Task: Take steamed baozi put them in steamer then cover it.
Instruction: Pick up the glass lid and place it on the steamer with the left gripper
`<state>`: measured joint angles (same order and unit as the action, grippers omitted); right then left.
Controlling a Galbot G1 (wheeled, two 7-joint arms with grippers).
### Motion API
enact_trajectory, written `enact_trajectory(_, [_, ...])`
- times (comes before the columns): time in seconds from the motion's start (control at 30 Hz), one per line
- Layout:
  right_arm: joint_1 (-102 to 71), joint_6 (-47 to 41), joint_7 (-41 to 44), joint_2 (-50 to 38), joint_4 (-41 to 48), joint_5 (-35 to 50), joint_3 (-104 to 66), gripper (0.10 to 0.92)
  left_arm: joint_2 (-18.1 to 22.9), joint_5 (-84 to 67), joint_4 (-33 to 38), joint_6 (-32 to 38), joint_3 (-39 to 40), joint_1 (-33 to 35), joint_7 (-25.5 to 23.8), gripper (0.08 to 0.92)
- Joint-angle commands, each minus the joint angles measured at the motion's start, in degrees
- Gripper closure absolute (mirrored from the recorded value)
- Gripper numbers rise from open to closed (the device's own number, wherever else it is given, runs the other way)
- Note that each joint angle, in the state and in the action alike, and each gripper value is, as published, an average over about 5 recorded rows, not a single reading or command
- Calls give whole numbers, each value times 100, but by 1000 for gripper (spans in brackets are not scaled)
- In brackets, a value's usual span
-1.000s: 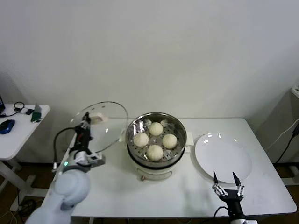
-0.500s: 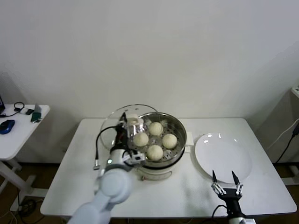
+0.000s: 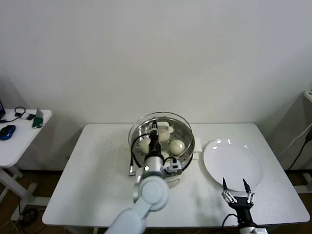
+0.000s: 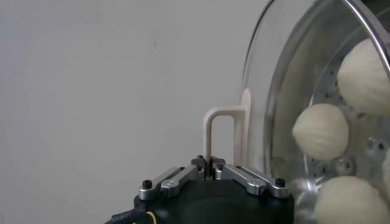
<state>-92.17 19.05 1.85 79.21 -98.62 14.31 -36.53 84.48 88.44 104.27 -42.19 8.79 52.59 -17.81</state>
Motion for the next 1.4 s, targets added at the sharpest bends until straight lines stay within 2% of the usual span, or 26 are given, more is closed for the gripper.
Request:
enact_trajectory(0.03, [2,35,-2,-26,41,60,-17,203,548,407,-622,-230,160,-57,14,856])
enact_trajectory(0.67, [-64,167,13,-83,58,129,-75,203,434,289,-802,-111,-91,98,494,856])
enact_trajectory(1.4, [-114,223,58,-61,50,131,-109,203,260,263,-595,97,-66,307,500,856])
